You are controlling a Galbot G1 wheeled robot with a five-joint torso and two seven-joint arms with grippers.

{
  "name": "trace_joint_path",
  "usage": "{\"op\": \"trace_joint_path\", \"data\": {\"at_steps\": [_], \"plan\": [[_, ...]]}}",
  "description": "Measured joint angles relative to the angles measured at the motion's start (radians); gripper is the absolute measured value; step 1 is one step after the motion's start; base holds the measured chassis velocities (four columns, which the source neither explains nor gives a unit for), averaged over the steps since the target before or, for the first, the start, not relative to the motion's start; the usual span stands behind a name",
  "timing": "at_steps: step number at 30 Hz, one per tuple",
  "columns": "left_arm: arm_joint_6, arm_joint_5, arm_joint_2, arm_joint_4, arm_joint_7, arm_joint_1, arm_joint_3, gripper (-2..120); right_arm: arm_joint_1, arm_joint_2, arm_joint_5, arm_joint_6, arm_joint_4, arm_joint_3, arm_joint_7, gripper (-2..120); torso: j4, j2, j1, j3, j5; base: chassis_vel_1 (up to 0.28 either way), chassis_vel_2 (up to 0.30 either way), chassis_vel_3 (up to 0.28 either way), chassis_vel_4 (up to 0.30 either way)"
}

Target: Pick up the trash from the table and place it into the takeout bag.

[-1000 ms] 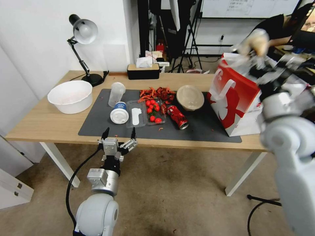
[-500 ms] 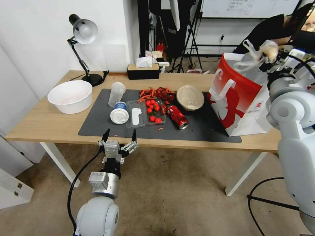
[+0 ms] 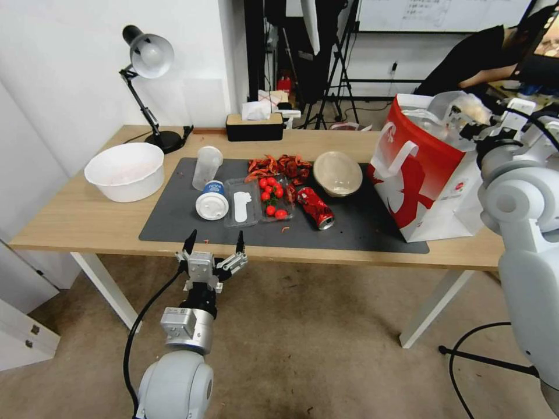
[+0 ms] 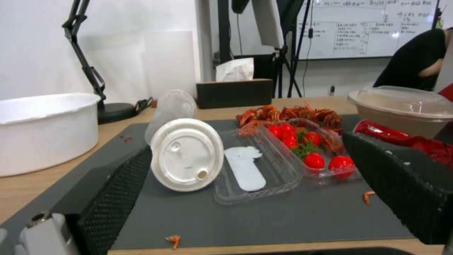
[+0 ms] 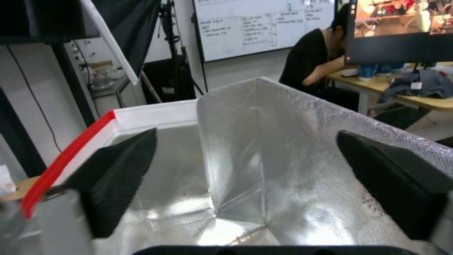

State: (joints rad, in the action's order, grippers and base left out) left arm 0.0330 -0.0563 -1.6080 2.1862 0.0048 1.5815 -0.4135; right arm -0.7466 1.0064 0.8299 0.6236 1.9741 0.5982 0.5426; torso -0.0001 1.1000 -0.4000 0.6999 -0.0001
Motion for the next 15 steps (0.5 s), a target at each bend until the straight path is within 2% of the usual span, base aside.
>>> {"op": "trace_joint_path", "data": {"at_steps": [3, 6, 8, 9, 10, 11, 14, 15], "plan": [[-0.004, -0.001, 0.000, -0.002, 0.000, 0.000, 0.001, 100, -0.004, 0.001, -0.001, -0.018, 0.006, 0.001, -0.005, 100, 0.0000, 0.000, 0.000, 0.000, 0.0002, 0.000, 0.000, 0.000, 0.000], [-0.006, -0.001, 0.000, -0.002, -0.001, 0.000, 0.001, 100, -0.014, 0.003, 0.020, -0.131, 0.032, 0.000, -0.044, 100, 0.0001, 0.000, 0.000, 0.000, 0.0001, 0.000, 0.000, 0.000, 0.000], [-0.006, -0.001, 0.000, -0.003, -0.001, 0.000, 0.001, 100, -0.020, 0.004, 0.030, -0.167, 0.043, -0.001, -0.059, 100, 0.0002, 0.000, 0.000, 0.000, 0.0000, 0.000, 0.000, 0.000, 0.000], [-0.006, 0.000, 0.000, -0.003, -0.001, 0.000, 0.000, 100, -0.047, 0.009, 0.053, -0.254, 0.074, -0.002, -0.115, 100, 0.0003, 0.000, 0.000, 0.000, -0.0002, 0.000, 0.000, 0.000, 0.000], [-0.007, 0.000, 0.000, -0.003, -0.001, -0.001, 0.000, 100, -0.072, 0.012, 0.056, -0.302, 0.096, -0.002, -0.157, 100, 0.0003, 0.000, 0.000, 0.000, -0.0002, 0.000, 0.000, 0.000, 0.000], [-0.007, 0.000, 0.000, -0.003, -0.001, -0.001, 0.000, 100, -0.072, 0.012, 0.056, -0.302, 0.096, -0.002, -0.157, 100, 0.0003, 0.000, 0.000, 0.000, -0.0002, 0.000, 0.000, 0.000, 0.000], [-0.008, 0.002, 0.000, -0.004, -0.002, -0.001, -0.002, 100, -0.196, 0.024, 0.020, -0.415, 0.191, -0.004, -0.298, 100, 0.0000, 0.000, 0.000, 0.000, 0.0000, 0.000, 0.000, 0.000, 0.000], [-0.008, 0.002, 0.000, -0.004, -0.002, -0.001, -0.002, 100, -0.196, 0.024, 0.020, -0.415, 0.191, -0.004, -0.298, 100, 0.0000, 0.000, 0.000, 0.000, 0.0000, 0.000, 0.000, 0.000, 0.000]]}}
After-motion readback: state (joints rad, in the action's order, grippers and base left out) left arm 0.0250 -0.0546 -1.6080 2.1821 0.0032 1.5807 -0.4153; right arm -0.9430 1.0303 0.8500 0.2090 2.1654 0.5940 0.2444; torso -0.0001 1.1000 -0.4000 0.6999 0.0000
